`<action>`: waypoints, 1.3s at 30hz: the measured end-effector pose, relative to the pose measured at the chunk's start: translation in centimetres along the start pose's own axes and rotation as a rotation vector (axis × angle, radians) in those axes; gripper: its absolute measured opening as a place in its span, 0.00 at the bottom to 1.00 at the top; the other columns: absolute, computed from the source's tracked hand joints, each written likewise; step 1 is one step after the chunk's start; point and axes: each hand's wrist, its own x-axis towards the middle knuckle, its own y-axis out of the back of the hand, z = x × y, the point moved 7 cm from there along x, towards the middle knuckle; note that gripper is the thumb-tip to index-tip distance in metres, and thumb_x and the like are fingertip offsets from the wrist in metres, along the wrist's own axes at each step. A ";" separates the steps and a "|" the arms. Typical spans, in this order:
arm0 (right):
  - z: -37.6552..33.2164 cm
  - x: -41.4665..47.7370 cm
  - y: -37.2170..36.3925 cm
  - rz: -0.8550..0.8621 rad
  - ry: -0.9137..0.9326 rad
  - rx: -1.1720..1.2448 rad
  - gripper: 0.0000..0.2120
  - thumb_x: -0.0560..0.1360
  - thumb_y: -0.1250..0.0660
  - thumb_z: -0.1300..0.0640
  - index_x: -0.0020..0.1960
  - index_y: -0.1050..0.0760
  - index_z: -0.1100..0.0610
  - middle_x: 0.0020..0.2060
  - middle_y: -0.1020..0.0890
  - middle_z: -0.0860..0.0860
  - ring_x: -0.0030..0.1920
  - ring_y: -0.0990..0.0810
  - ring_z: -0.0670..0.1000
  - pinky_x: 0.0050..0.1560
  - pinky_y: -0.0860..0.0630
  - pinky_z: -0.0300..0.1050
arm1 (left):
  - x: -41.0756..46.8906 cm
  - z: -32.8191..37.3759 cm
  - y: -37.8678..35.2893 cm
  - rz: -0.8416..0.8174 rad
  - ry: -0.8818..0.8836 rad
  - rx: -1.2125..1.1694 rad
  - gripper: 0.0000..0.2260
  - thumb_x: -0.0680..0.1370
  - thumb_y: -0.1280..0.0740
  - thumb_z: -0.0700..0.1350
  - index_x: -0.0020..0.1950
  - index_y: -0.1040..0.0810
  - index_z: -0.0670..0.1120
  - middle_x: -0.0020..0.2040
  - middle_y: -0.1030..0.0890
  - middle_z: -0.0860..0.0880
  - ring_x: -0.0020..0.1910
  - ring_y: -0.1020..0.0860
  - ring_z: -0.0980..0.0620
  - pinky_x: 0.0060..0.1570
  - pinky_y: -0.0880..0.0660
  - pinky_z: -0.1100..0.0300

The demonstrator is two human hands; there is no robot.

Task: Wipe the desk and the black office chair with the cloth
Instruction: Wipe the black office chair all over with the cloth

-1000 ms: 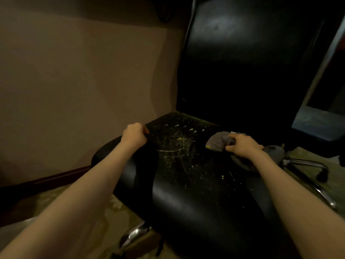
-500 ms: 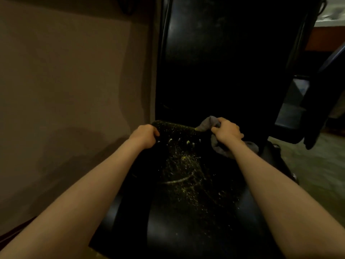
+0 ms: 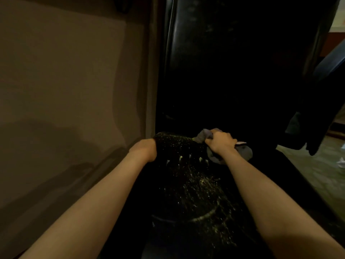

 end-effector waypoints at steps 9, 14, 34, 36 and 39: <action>-3.7 4.3 -2.9 -0.028 0.159 -0.051 0.16 0.78 0.40 0.47 0.55 0.24 0.58 0.53 0.22 0.58 0.53 0.24 0.59 0.45 0.27 0.47 | 1.6 -3.4 -2.1 -0.066 0.167 0.039 0.15 0.80 0.45 0.37 0.64 0.28 0.34 0.65 0.27 0.37 0.64 0.28 0.41 0.62 0.31 0.56; -3.8 4.5 -3.2 -0.167 0.304 0.130 0.13 0.78 0.39 0.51 0.45 0.25 0.60 0.38 0.26 0.57 0.43 0.24 0.57 0.38 0.34 0.45 | 1.2 -3.4 -2.7 -0.004 0.231 0.009 0.15 0.79 0.44 0.36 0.63 0.27 0.35 0.63 0.25 0.37 0.62 0.26 0.40 0.59 0.29 0.53; -7.3 2.5 0.2 -0.104 0.429 0.294 0.13 0.76 0.35 0.52 0.55 0.22 0.57 0.48 0.22 0.54 0.51 0.23 0.52 0.46 0.31 0.43 | 0.6 -3.1 -2.8 -0.035 0.211 -0.053 0.12 0.79 0.44 0.35 0.58 0.25 0.35 0.59 0.24 0.38 0.59 0.25 0.41 0.58 0.28 0.53; -8.9 3.3 -2.1 -0.143 0.387 0.121 0.16 0.76 0.37 0.47 0.59 0.23 0.54 0.57 0.24 0.54 0.60 0.26 0.57 0.57 0.30 0.51 | 0.5 -3.1 -2.9 -0.032 0.203 -0.046 0.12 0.79 0.44 0.35 0.57 0.25 0.35 0.58 0.24 0.39 0.56 0.24 0.42 0.56 0.27 0.54; -10.2 4.5 -3.9 -0.181 0.321 0.126 0.11 0.76 0.37 0.47 0.47 0.25 0.55 0.49 0.24 0.55 0.52 0.24 0.56 0.48 0.28 0.48 | 0.5 -3.6 -3.3 -0.054 0.188 -0.056 0.10 0.78 0.45 0.34 0.53 0.25 0.38 0.53 0.24 0.42 0.49 0.25 0.45 0.54 0.27 0.55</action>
